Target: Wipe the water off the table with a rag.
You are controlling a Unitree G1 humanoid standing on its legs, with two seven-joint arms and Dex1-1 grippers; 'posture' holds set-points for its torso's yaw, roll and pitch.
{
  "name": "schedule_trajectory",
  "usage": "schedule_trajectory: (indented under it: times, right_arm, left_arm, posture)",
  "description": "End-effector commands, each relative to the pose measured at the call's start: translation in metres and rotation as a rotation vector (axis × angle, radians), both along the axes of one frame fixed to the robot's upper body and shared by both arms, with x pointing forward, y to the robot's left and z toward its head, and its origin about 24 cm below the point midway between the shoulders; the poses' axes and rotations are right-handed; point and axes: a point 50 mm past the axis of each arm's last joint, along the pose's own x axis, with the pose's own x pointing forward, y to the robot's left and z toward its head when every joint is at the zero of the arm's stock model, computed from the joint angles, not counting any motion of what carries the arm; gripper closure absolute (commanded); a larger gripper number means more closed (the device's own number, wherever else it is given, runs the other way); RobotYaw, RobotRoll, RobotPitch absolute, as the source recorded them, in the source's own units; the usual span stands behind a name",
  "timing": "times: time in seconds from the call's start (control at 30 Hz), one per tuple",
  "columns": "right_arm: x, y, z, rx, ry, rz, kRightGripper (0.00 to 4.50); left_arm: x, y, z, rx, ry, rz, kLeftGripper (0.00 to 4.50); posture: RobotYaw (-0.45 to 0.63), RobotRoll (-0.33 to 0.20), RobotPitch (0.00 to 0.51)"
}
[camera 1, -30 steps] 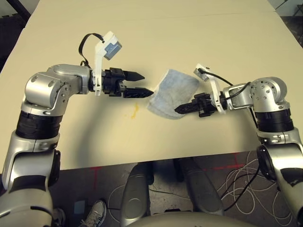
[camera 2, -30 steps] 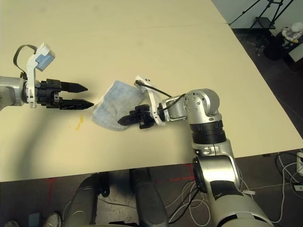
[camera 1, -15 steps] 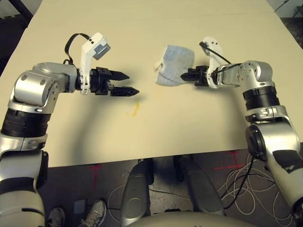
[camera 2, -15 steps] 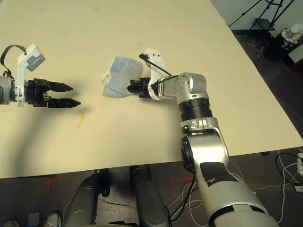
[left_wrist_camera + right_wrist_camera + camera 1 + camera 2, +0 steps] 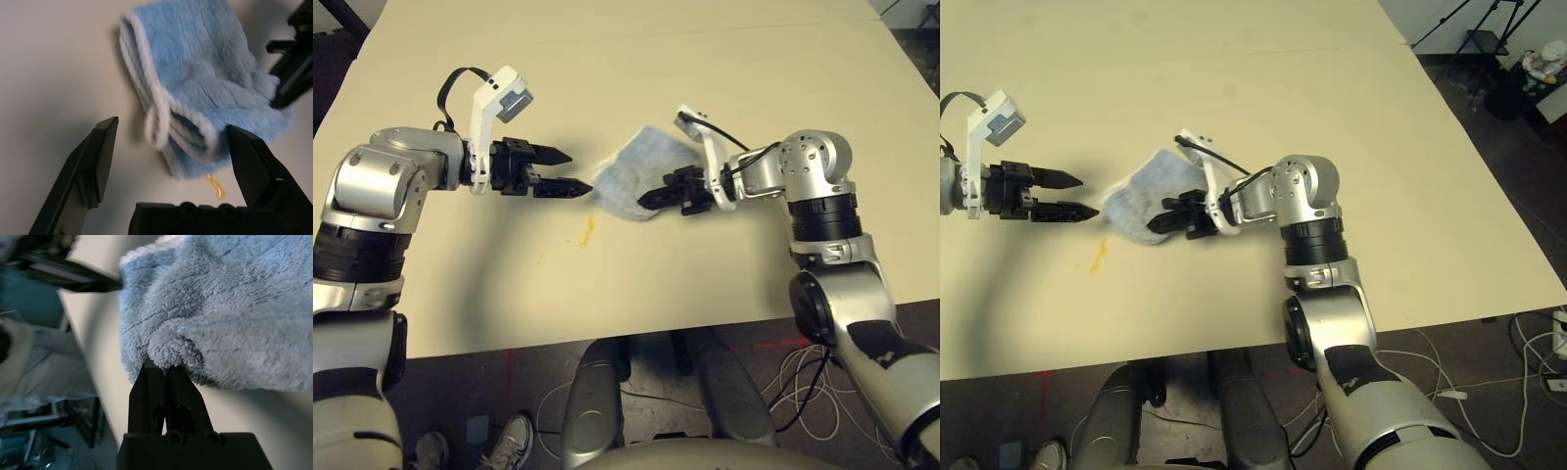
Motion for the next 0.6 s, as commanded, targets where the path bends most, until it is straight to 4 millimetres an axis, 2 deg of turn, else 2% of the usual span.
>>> schedule_trajectory:
  times: [0.03,0.13,0.3,0.43,0.53,0.6]
  right_arm:
    - [-0.014,0.01,-0.003,0.019,0.062,0.098,4.48]
    - [-0.018,0.012,-0.008,-0.001,0.087,0.101,4.48]
    - [-0.003,0.002,-0.025,-0.118,0.101,-0.071,4.48]
    - [0.031,-0.008,-0.03,-0.23,-0.061,-0.324,4.48]
    - [0.057,-0.018,-0.026,-0.277,-0.238,-0.447,4.48]
    - [0.073,-0.027,-0.021,-0.275,-0.296,-0.547,4.48]
  left_arm:
    - [0.001,0.003,0.002,0.021,-0.004,0.001,0.0]
    - [0.0,0.004,0.002,0.025,-0.002,0.002,0.0]
    - [-0.001,0.006,0.0,0.027,0.004,0.007,0.0]
    - [-0.002,0.007,-0.002,0.025,0.008,0.012,0.0]
    - [-0.002,0.007,-0.002,0.023,0.007,0.014,0.0]
    - [-0.002,0.007,-0.003,0.021,0.006,0.013,0.0]
  posture:
    - [-0.03,0.0,0.322]
    - [-0.03,0.0,0.323]
    - [-0.02,0.0,0.327]
    - [-0.01,0.0,0.328]
    - [-0.01,0.0,0.327]
    - [-0.01,0.0,0.328]
